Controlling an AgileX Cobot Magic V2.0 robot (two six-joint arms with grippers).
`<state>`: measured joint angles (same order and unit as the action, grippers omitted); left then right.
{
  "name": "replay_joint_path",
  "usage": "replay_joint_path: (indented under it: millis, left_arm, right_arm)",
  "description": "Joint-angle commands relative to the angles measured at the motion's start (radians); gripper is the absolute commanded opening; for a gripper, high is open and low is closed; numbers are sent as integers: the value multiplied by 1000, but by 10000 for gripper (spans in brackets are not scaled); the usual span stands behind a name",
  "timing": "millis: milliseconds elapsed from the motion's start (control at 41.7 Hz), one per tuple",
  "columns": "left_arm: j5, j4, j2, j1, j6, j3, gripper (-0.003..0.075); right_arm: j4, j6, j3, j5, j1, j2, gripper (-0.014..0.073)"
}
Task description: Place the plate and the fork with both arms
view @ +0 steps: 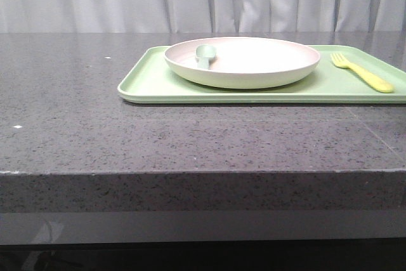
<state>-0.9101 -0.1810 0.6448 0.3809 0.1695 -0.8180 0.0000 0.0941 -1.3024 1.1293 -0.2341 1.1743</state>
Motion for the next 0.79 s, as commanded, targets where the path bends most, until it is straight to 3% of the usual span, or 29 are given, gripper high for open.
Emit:
replay_joint_path:
  millis: [0,408,767]
  left_arm:
    - [66,-18,1,6,0,-25,258]
    - [66,-18,1,6,0,-25,258]
    - [74,-18,1,6,0,-25,258]
  right_arm:
    - [-21,4,72,-103,1,-123,301]
    - [-21,57,372,-150,1,-466,301]
    - [-21,57,452,-161,1,-619,301]
